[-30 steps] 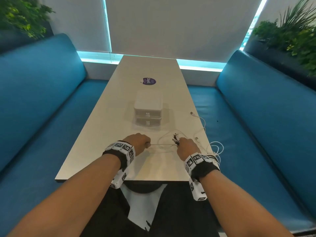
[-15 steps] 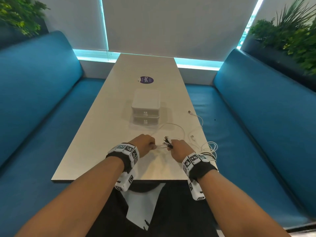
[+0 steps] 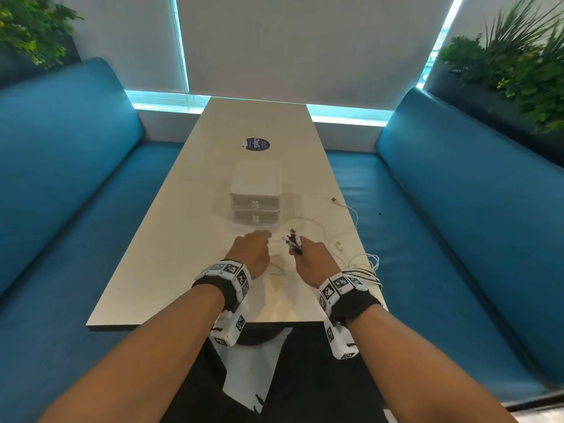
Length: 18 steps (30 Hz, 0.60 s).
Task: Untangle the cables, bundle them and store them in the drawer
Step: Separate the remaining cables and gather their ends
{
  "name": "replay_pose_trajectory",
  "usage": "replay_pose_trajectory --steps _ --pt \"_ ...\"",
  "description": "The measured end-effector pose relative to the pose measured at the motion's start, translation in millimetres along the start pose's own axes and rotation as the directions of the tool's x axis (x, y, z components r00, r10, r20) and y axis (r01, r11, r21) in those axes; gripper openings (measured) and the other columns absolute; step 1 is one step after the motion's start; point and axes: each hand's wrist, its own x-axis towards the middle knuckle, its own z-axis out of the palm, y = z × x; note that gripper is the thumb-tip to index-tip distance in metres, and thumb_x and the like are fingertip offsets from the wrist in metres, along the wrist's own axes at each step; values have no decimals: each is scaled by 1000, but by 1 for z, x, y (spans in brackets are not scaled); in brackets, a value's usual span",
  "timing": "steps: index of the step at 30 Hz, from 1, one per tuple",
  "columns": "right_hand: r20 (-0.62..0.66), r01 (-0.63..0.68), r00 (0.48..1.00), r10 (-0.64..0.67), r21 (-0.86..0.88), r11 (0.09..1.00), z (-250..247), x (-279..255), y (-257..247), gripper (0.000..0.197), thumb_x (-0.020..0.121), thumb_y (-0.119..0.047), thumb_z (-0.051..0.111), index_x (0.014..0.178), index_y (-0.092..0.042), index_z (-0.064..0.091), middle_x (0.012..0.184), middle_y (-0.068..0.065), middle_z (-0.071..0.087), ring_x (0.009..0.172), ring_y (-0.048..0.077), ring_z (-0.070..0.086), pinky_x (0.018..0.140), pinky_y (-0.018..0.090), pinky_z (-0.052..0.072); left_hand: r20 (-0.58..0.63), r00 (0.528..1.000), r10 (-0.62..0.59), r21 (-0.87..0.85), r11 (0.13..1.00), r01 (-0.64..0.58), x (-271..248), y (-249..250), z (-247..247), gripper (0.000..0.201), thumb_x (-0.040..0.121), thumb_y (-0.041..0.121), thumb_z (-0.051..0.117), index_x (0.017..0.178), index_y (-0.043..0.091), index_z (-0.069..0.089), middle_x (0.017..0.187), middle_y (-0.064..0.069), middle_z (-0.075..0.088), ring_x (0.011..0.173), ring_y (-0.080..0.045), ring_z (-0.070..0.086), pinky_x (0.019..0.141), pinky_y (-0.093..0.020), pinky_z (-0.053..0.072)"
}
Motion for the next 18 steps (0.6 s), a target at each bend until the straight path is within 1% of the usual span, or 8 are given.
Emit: replay_pose_trajectory --steps 2,3,5,7,10,13,15,18 --pt "19 16 1000 -16 9 1000 -2 -1 -5 23 97 -23 44 111 -11 58 101 16 66 91 34 62 79 42 52 -161 987 -5 -196 980 -27 2 4 -4 34 104 23 35 131 13 51 127 -9 57 113 -29 57 97 -40 44" --pt "27 32 999 -33 14 999 -3 -1 -8 23 97 -23 45 110 -11 58 101 15 67 91 34 63 79 42 52 -186 983 13 -276 959 -65 2 6 -5 38 105 36 32 130 14 51 125 -8 57 110 -28 58 95 -39 45" --pt "49 66 997 -66 7 998 -2 -1 -16 23 98 -22 45 108 -9 61 101 17 68 92 34 64 79 40 51 -141 986 88 -360 924 -134 -2 15 -8 55 100 57 28 134 19 49 124 1 57 109 -19 58 96 -38 45" --pt "68 100 993 -99 -17 995 -3 -2 -25 25 99 -17 42 108 -5 62 98 18 69 87 34 64 73 37 49 -124 983 138 -289 942 -169 -8 19 -8 59 96 66 27 122 22 56 112 9 60 98 -12 59 89 -35 48" --pt "69 96 993 -97 17 995 -2 0 -31 22 96 -18 45 103 -9 64 88 11 67 76 26 61 65 31 44 -185 976 115 -159 977 -145 -9 12 -4 51 97 64 27 88 20 51 79 3 61 71 -16 58 69 -38 50" --pt "83 82 992 -92 115 990 1 3 -30 20 89 -26 61 103 -12 65 87 2 65 78 20 62 61 24 41 -189 979 77 -141 984 -105 -10 8 3 43 101 53 31 87 17 49 74 -1 62 67 -23 59 66 -40 49" --pt "100 63 992 -79 154 986 3 3 -28 31 82 -31 70 106 -14 58 91 -2 63 81 17 61 59 21 40 -217 974 61 -140 986 -92 -10 12 2 32 102 41 37 88 16 50 75 -2 61 69 -25 57 64 -38 47" --pt "121 28 991 -49 167 986 5 5 -27 50 78 -31 77 115 -12 47 94 -2 58 83 17 58 64 27 42 -216 975 50 -189 978 -92 -7 15 1 27 99 34 37 88 14 51 76 -6 63 70 -29 57 65 -40 48"
